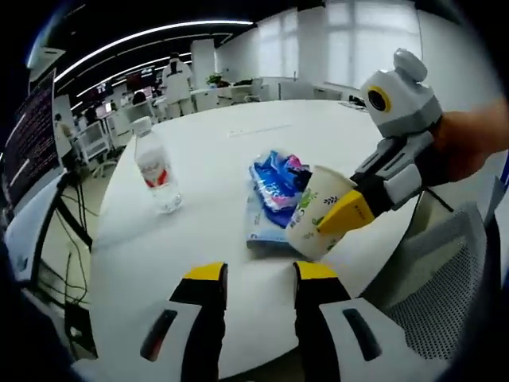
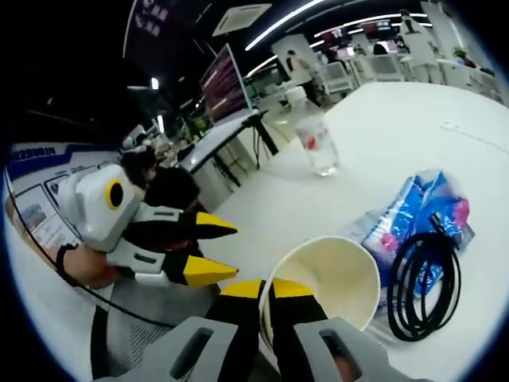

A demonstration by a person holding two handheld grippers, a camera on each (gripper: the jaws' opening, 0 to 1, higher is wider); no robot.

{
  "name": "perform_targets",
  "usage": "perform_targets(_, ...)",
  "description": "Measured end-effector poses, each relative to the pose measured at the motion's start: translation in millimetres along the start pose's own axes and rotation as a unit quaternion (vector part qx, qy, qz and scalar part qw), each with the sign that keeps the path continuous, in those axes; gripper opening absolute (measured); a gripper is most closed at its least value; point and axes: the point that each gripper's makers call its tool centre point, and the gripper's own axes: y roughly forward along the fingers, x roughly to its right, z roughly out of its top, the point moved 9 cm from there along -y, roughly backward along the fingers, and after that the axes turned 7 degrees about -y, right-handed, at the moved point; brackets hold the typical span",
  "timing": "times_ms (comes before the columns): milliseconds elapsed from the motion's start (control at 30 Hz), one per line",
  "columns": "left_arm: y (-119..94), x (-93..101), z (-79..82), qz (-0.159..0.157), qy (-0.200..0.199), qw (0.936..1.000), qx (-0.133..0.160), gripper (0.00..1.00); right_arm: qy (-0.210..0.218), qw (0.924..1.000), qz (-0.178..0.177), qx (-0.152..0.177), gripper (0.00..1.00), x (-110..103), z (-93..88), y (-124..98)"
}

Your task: Arrange the tabletop items into an orderly group along one side of the table until the central work area is clear of visible clutter.

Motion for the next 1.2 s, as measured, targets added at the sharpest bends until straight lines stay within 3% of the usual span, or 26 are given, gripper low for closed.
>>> perform_targets(333, -19, -28.2, -1.9, 0.038, -0.075, 0.9961, 0.029, 0.42, -0.003, 0.9998, -0.018, -0.009, 0.00, 13, 22.0, 21)
perform_targets(600, -33, -39.4, -3.7, 0.058, -0.104, 0.9919, 0.045, 0.44, -0.022, 0.9995, -0.019, -0.014, 0.00, 19, 40.2, 40)
perform_targets(967, -43, -41.5, 5.0, 0.055, -0.103, 0.9916, 0.056, 0.45, -0.036, 0.9987, -0.027, -0.026, 0.00, 28, 55.1, 65)
perform_targets(1200, -44, -41.7, 7.8, 0.051, -0.094, 0.9924, 0.061, 0.45, -0.036, 0.9978, -0.046, -0.031, 0.00, 37, 65.3, 69)
